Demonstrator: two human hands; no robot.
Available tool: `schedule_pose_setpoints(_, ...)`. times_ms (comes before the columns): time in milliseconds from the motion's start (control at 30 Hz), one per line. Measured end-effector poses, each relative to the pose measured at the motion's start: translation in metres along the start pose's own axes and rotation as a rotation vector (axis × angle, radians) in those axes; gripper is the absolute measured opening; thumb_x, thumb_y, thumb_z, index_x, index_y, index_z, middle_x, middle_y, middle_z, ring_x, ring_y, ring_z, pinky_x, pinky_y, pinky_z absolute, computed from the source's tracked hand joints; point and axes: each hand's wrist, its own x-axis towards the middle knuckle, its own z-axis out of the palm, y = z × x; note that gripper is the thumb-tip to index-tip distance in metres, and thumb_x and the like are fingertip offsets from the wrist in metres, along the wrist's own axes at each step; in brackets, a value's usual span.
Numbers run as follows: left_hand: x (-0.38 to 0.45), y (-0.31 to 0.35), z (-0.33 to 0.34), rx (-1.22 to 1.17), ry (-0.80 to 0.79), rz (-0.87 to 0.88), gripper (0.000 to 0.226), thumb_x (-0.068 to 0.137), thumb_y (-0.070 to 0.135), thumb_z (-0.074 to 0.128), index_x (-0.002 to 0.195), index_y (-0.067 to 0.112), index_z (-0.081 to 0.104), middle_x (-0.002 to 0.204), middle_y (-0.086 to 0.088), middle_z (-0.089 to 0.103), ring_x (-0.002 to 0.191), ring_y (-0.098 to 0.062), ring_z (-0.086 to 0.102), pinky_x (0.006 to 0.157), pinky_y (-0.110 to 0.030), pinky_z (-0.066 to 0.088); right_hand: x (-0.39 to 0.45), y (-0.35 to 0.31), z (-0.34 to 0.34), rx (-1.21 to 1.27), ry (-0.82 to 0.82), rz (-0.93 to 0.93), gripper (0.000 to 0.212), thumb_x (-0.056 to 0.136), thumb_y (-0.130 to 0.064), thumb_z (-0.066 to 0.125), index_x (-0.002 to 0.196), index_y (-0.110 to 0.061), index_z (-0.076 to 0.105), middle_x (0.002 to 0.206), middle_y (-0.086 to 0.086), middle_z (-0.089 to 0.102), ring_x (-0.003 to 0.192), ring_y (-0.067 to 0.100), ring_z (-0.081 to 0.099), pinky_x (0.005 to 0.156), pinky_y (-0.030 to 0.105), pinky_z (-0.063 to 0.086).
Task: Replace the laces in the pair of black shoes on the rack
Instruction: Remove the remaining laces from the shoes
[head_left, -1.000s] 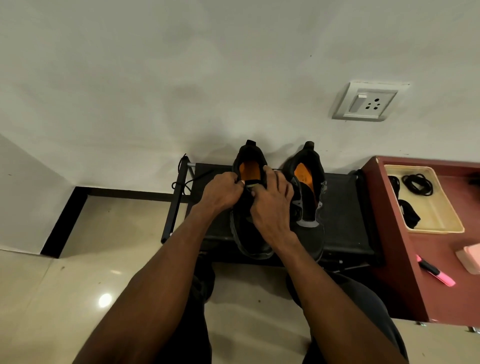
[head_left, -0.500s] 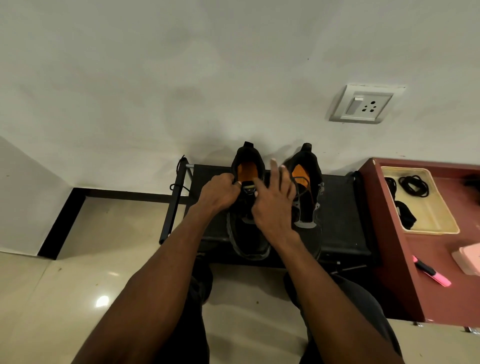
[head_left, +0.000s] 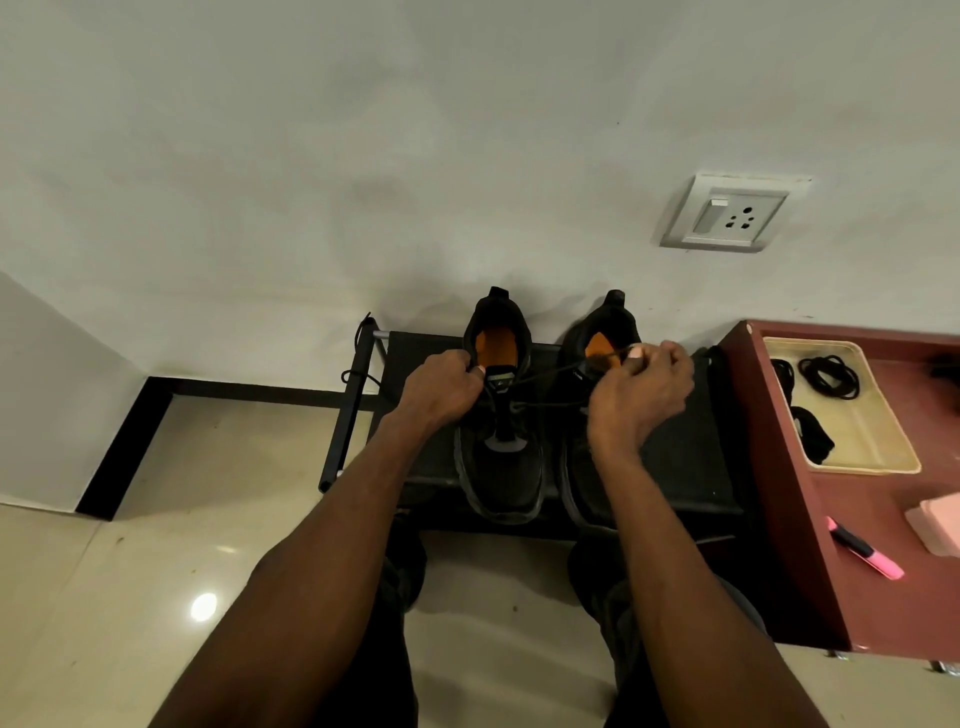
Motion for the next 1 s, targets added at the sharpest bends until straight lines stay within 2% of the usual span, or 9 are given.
schedule_pose_setpoints(100, 0.0, 0.0, 0.0, 0.02, 0.009, -0.002, 0.03, 0.102, 0.034, 0.049, 0.078, 0.016, 0.05, 0.074, -0.003, 0.056, 0.066, -0.019, 0.053, 0.059, -0.031, 0.035, -0.019, -0.002, 0.008, -0.186, -0.218, -0.367, 0.044, 0.087, -0.003, 0.056, 0.13, -0.013, 0.06, 0.158, 0.015, 0.031, 0.145, 0.037, 0.024, 0.114, 0.055, 0.023)
schedule_pose_setpoints(233, 0.0, 0.001, 0.0, 0.002, 0.003, -0.016, 0.029, 0.101, 0.032, 0.049, 0.076, 0.018, 0.049, 0.074, -0.002, 0.056, 0.065, -0.017, 0.052, 0.056, -0.03, 0.033, -0.054, 0.006, 0.025, -0.415, -0.631, -0.734, 0.041, 0.081, -0.006, 0.063, 0.12, -0.018, 0.066, 0.164, 0.014, 0.02, 0.149, 0.038, 0.01, 0.115, 0.059, 0.017)
schedule_pose_setpoints(367, 0.0, 0.0, -0.002, -0.009, -0.01, -0.016, 0.028, 0.102, 0.032, 0.049, 0.077, 0.018, 0.05, 0.075, -0.003, 0.057, 0.066, -0.019, 0.054, 0.057, -0.03, 0.035, -0.057, 0.013, 0.03, -0.403, -0.621, -0.8, 0.019, 0.08, -0.009, 0.064, 0.095, -0.016, 0.074, 0.158, 0.012, 0.035, 0.144, 0.033, 0.019, 0.11, 0.052, 0.017)
schedule_pose_setpoints(433, 0.001, -0.001, -0.002, -0.015, -0.013, -0.013, 0.027, 0.102, 0.032, 0.049, 0.08, 0.016, 0.052, 0.075, -0.004, 0.058, 0.067, -0.02, 0.055, 0.058, -0.03, 0.036, -0.045, 0.007, 0.025, -0.33, -0.524, -0.747, 0.015, 0.082, -0.007, 0.06, 0.088, -0.013, 0.072, 0.15, 0.011, 0.044, 0.141, 0.032, 0.028, 0.109, 0.052, 0.02)
schedule_pose_setpoints(600, 0.0, -0.001, -0.002, -0.003, -0.01, -0.003, 0.028, 0.102, 0.031, 0.049, 0.079, 0.015, 0.051, 0.075, -0.005, 0.057, 0.065, -0.018, 0.053, 0.056, -0.03, 0.035, -0.001, 0.002, 0.005, 0.027, -0.074, -0.187, 0.021, 0.086, 0.006, 0.056, 0.102, 0.001, 0.069, 0.121, 0.018, 0.063, 0.117, 0.035, 0.055, 0.101, 0.05, 0.045)
schedule_pose_setpoints(667, 0.0, -0.001, -0.001, -0.015, -0.01, -0.005, 0.028, 0.102, 0.032, 0.049, 0.08, 0.014, 0.051, 0.075, -0.005, 0.057, 0.064, -0.019, 0.053, 0.056, -0.03, 0.036, 0.012, 0.002, 0.0, -0.014, -0.006, -0.069, 0.032, 0.087, 0.006, 0.057, 0.118, 0.0, 0.062, 0.137, 0.021, 0.053, 0.128, 0.036, 0.046, 0.104, 0.053, 0.043)
schedule_pose_setpoints(767, -0.001, -0.001, 0.0, -0.023, -0.005, -0.006, 0.031, 0.102, 0.034, 0.05, 0.08, 0.012, 0.052, 0.074, -0.006, 0.057, 0.064, -0.019, 0.053, 0.056, -0.03, 0.036, 0.007, 0.0, -0.003, -0.211, -0.105, -0.129, 0.062, 0.084, 0.0, 0.062, 0.142, -0.008, 0.042, 0.156, 0.02, 0.026, 0.143, 0.036, 0.024, 0.114, 0.052, 0.03)
schedule_pose_setpoints(900, -0.002, 0.002, 0.002, -0.017, 0.039, -0.023, 0.036, 0.099, 0.039, 0.053, 0.077, 0.011, 0.055, 0.071, -0.005, 0.058, 0.065, -0.021, 0.055, 0.054, -0.03, 0.034, -0.026, -0.011, 0.004, -0.089, -0.535, -0.273, 0.037, 0.097, -0.013, 0.056, 0.134, -0.009, 0.05, 0.118, 0.009, 0.06, 0.109, 0.026, 0.058, 0.092, 0.039, 0.05)
schedule_pose_setpoints(1000, -0.004, 0.004, 0.007, -0.018, 0.049, -0.032, 0.039, 0.096, 0.046, 0.058, 0.073, 0.014, 0.055, 0.068, -0.003, 0.057, 0.06, -0.018, 0.053, 0.054, -0.029, 0.035, -0.042, -0.011, 0.015, -0.21, -0.74, -0.256, 0.046, 0.1, -0.028, 0.057, 0.139, -0.01, 0.041, 0.118, 0.013, 0.062, 0.104, 0.031, 0.063, 0.086, 0.045, 0.054)
